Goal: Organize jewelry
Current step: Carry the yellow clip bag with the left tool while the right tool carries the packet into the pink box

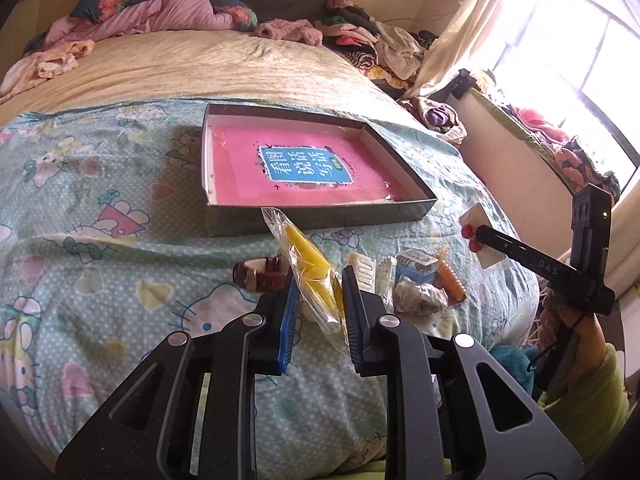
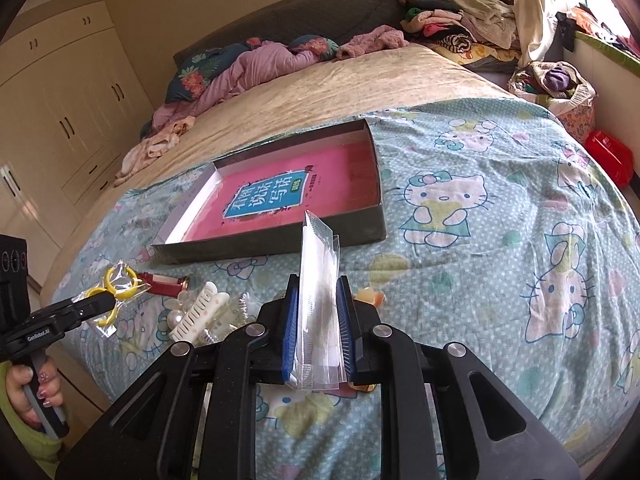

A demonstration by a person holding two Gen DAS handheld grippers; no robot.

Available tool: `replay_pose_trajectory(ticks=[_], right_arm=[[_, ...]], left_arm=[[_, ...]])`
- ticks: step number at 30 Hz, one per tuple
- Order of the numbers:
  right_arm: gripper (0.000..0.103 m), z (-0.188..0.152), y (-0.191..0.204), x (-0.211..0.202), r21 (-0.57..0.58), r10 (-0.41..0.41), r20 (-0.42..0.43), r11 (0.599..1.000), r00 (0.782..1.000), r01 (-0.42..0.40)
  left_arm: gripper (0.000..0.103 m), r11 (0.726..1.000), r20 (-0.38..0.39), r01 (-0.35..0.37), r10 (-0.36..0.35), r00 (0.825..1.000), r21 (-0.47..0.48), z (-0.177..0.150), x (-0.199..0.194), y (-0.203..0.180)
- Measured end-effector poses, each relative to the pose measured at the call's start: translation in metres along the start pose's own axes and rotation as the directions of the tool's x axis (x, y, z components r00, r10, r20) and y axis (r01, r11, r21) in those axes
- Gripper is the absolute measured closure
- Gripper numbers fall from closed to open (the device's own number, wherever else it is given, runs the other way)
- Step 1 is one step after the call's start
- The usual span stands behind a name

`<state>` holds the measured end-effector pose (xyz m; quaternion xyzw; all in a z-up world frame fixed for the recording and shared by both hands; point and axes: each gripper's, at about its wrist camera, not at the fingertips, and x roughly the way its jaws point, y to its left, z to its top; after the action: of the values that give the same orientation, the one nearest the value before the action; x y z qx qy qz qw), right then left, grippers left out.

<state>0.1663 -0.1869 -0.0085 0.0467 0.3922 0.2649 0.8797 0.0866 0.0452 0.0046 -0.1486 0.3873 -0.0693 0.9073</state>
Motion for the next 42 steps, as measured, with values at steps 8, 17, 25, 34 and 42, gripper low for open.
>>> replay_pose_trajectory(ticks=[8,17,25,34,42], right_arm=[[0.086,0.018,0.010,0.009,-0.014,0.019,0.017,1.000,1.000,-0.019],[0.086,0.045,0.011,0.034,0.003,0.033,0.034,0.999,0.999,-0.033],[0.086,0.070,0.008,0.058,0.026,0.032,0.054,0.999,0.998,-0.034],[0.086,0.084,-0.003,0.094,0.055,-0.003,0.040,0.999,0.999,0.000],[0.086,0.084,-0.014,0.117,0.091,-0.041,0.013,0.995,0.999,0.040]], left_arm=[[0.089,0.999,0.041,-0.029,0.030,0.999,-0.026,0.027,0.018,0.014],[0.089,0.995,0.074,-0.080,0.083,0.994,-0.052,0.058,0.046,0.030],[0.089,0.993,0.052,-0.103,0.106,0.993,-0.066,0.071,0.078,0.037],[0.089,0.989,0.001,-0.131,0.131,0.991,-0.070,0.072,0.110,0.046],[0.089,0.987,-0.021,-0.146,0.145,0.989,-0.062,0.068,0.121,0.048]])
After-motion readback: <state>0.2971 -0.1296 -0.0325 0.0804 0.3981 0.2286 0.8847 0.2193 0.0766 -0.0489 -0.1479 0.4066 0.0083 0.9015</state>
